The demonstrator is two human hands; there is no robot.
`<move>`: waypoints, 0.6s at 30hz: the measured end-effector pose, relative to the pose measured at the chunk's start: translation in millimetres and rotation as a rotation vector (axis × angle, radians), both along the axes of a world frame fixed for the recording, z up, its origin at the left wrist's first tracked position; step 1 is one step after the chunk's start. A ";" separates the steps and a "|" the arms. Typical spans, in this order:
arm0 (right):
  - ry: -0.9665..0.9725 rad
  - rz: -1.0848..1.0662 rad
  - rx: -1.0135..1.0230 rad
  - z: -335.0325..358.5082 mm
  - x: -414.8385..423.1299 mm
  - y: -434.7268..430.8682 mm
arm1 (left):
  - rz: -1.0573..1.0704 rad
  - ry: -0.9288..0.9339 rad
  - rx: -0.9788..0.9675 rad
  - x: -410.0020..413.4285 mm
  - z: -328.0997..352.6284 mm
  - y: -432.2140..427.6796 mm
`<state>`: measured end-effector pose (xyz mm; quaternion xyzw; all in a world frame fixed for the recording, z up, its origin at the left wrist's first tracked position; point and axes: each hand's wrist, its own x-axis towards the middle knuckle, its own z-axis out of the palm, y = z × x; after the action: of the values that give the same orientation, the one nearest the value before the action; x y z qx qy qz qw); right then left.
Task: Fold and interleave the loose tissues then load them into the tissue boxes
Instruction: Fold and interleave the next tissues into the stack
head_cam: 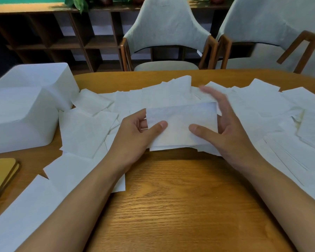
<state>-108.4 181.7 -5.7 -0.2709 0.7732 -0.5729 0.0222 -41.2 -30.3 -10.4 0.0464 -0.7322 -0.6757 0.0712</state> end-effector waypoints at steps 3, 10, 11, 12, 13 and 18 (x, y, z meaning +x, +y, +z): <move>0.011 0.012 0.076 -2.8 -1.7 1.8 | 0.038 0.052 -0.066 -1.6 -0.2 -1.9; -0.007 -0.261 -0.029 -9.4 -17.1 11.1 | -0.046 0.073 -0.937 -6.0 -18.5 -25.0; -0.004 -0.262 -0.026 -9.5 -17.5 11.3 | -0.053 0.093 -0.951 -6.8 -21.0 -26.0; -0.003 -0.264 -0.023 -9.1 -17.1 10.8 | -0.049 0.132 -0.950 -7.7 -23.5 -26.3; -0.001 -0.264 -0.018 -9.0 -16.8 10.2 | -0.037 0.173 -0.951 -8.4 -25.5 -25.8; 0.002 -0.264 0.008 -11.4 -17.7 8.7 | -0.015 0.262 -1.021 -8.3 -28.4 -18.5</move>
<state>-126.1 190.5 -17.2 -0.1671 0.8046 -0.5674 -0.0533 -49.5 -48.7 -38.8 -0.0841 -0.9535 -0.2336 0.1707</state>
